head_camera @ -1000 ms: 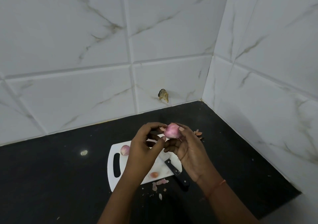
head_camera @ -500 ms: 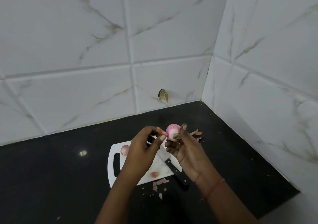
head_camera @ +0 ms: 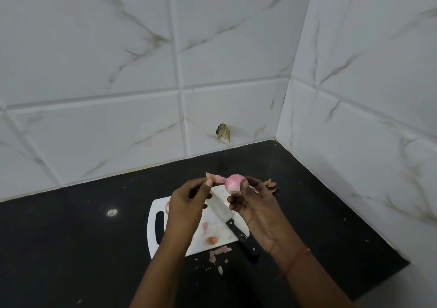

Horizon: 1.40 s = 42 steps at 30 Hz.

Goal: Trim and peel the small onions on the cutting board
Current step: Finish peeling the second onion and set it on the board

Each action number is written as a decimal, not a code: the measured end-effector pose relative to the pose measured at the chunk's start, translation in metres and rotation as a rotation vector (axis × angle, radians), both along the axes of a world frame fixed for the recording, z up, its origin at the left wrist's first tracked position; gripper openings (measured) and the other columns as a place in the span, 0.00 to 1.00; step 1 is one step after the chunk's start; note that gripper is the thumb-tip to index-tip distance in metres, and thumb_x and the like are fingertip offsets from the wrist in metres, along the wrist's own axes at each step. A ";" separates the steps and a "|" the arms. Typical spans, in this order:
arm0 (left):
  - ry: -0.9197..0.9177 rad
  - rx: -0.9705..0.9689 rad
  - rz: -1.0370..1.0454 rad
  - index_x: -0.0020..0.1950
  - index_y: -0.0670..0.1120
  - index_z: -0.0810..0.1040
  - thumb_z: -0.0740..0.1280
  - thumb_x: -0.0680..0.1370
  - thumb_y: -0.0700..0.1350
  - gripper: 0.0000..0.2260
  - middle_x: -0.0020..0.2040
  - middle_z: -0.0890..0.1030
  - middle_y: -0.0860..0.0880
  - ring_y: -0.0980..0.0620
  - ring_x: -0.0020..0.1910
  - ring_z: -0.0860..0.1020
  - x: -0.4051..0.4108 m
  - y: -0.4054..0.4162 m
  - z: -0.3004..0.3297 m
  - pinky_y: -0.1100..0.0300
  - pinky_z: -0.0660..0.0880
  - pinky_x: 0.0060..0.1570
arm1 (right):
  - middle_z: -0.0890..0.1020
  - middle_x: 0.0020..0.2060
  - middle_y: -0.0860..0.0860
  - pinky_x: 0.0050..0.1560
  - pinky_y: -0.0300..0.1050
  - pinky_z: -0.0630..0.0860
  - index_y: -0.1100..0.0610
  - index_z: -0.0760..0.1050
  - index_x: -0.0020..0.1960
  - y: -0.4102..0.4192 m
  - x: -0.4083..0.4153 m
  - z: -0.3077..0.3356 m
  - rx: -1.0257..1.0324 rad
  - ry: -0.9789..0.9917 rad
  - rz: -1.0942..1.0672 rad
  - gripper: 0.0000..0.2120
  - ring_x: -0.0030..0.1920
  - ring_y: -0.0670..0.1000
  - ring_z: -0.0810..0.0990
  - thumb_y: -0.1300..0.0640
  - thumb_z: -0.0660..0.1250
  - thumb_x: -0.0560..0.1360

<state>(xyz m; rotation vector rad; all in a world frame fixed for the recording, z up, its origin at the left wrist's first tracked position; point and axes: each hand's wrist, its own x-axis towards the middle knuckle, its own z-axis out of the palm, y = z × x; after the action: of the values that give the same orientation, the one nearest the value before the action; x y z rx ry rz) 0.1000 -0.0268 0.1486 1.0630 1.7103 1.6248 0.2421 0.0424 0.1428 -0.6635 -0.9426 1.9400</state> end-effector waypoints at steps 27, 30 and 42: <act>0.443 0.314 -0.103 0.53 0.54 0.78 0.77 0.72 0.36 0.17 0.50 0.79 0.57 0.54 0.50 0.81 0.003 -0.003 0.001 0.59 0.80 0.48 | 0.83 0.51 0.51 0.42 0.35 0.79 0.55 0.76 0.55 -0.005 0.003 0.006 0.513 -0.298 -0.143 0.17 0.49 0.44 0.83 0.69 0.73 0.69; 0.458 0.306 -0.108 0.53 0.56 0.77 0.76 0.72 0.37 0.18 0.50 0.78 0.58 0.54 0.51 0.80 0.003 -0.002 0.001 0.60 0.80 0.47 | 0.83 0.52 0.52 0.42 0.36 0.79 0.55 0.76 0.55 -0.004 0.003 0.005 0.517 -0.306 -0.135 0.17 0.50 0.46 0.83 0.67 0.73 0.70; 0.528 0.316 -0.096 0.56 0.52 0.80 0.76 0.73 0.40 0.14 0.51 0.78 0.55 0.56 0.49 0.79 0.004 -0.002 0.003 0.70 0.75 0.44 | 0.82 0.50 0.50 0.40 0.36 0.80 0.57 0.76 0.56 -0.006 0.004 0.011 0.516 -0.283 -0.125 0.16 0.46 0.44 0.83 0.69 0.71 0.71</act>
<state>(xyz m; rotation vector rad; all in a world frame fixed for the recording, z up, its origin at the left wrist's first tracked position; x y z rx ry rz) 0.1041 -0.0292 0.1515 1.8303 1.7039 1.6877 0.2460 0.0361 0.1534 -0.6768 -1.4721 1.4277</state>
